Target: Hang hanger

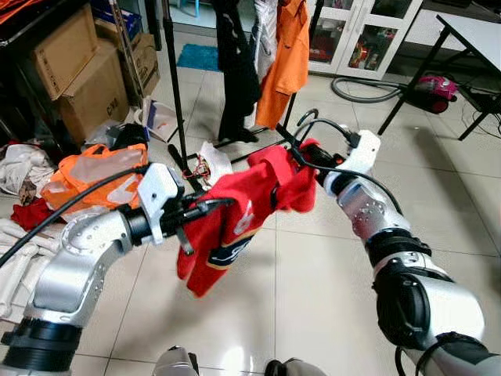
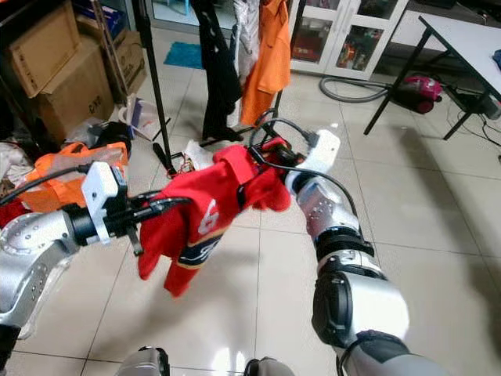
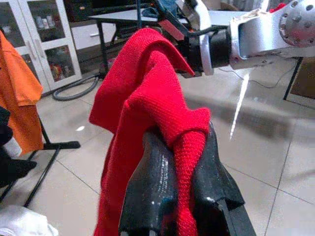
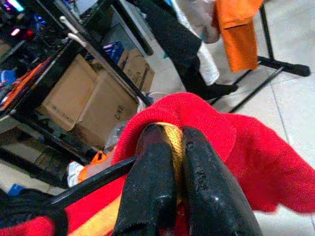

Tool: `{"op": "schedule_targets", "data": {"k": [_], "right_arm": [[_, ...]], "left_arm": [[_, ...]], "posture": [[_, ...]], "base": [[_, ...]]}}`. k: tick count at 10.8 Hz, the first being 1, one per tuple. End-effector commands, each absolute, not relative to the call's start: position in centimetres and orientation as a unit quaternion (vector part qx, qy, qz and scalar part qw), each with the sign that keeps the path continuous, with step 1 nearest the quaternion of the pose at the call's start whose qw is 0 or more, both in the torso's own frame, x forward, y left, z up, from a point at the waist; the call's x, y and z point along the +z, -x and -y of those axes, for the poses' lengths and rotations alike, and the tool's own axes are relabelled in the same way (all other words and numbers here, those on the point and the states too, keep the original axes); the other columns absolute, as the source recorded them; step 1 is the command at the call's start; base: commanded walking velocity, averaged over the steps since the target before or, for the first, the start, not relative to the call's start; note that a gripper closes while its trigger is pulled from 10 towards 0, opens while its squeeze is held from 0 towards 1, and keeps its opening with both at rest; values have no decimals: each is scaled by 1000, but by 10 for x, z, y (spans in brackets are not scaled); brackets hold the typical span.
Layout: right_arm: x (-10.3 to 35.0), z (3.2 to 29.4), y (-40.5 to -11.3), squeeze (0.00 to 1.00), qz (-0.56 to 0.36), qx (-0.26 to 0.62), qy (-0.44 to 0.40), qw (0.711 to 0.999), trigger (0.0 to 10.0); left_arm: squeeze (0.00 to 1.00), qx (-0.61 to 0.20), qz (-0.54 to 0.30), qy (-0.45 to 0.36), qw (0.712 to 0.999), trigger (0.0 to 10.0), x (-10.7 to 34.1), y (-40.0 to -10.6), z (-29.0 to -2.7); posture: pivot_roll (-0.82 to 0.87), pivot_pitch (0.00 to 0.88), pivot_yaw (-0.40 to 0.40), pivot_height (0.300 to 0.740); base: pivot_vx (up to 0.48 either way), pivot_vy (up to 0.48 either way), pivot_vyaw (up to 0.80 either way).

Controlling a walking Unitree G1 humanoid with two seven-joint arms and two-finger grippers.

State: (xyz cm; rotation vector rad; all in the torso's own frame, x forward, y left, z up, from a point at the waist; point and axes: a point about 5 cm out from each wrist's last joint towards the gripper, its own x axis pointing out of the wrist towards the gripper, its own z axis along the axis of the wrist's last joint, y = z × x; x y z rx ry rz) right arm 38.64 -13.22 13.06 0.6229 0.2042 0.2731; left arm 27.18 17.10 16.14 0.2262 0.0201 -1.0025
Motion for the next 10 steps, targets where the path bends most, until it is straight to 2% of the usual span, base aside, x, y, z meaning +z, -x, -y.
{"op": "schedule_targets", "data": {"k": [1, 5, 10], "right_arm": [[144, 120, -389, 0, -85, 172, -289, 938, 0], [130, 105, -375, 0, -111, 209, -275, 932, 0], [120, 117, -366, 0, -126, 227, -205, 943, 0]], "left_arm": [[0, -509, 7, -116, 853, 10000, 165, -267, -157], [0, -502, 5, -117, 857, 10000, 164, -269, -160], [0, -495, 9, -125, 860, 10000, 168, -272, -165]], "posture": [[112, 97, -125, 740], [112, 99, -126, 740], [116, 88, -119, 740]], "base": [[0, 0, 0], [0, 0, 0], [0, 0, 0]]}}
